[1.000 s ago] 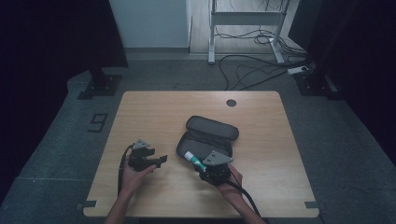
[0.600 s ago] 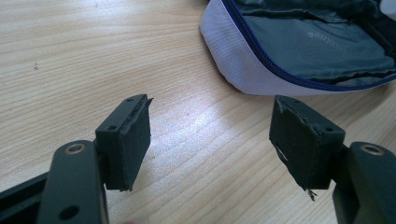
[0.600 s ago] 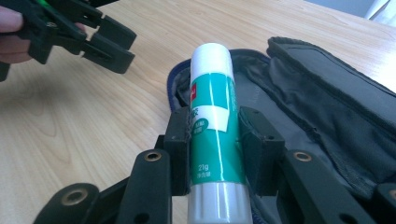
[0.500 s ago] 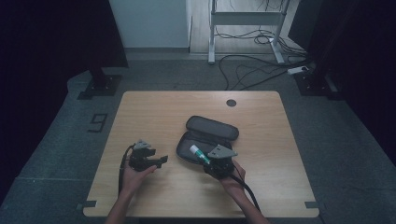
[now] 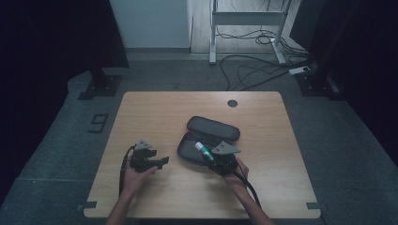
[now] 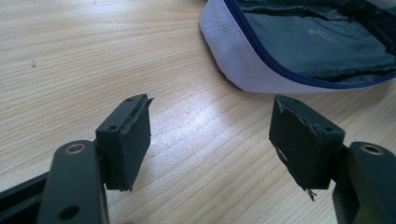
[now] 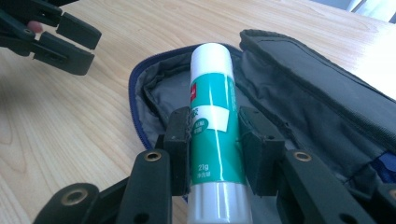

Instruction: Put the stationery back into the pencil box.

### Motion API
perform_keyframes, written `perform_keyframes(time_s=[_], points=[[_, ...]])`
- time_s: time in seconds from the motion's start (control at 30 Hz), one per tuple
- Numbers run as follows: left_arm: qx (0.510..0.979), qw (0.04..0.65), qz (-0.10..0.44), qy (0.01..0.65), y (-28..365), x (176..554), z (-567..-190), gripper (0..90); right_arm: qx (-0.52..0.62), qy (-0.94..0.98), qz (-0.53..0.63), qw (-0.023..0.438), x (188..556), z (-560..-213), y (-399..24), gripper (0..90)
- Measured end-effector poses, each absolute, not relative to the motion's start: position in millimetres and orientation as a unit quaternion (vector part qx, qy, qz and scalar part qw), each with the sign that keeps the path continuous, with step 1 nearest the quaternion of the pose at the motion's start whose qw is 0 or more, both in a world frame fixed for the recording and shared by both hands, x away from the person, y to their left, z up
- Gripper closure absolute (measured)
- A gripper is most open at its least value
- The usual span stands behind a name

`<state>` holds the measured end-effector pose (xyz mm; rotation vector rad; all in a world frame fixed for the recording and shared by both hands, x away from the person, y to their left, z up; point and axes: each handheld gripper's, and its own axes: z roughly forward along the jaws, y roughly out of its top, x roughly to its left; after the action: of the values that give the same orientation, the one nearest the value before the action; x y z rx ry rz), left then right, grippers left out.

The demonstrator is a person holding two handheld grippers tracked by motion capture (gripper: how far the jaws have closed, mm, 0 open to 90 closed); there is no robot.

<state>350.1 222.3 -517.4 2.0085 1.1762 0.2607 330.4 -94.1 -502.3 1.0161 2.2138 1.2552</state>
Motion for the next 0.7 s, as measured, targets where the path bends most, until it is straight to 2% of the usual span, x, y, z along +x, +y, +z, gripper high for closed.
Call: perform_keyframes(time_s=[0.7], points=[[0.793,0.385,0.098,0.462,219.8,349.7,-519.7,30.0,0.387,0.793,0.431,0.191,361.8,-510.8,-96.4,64.8]])
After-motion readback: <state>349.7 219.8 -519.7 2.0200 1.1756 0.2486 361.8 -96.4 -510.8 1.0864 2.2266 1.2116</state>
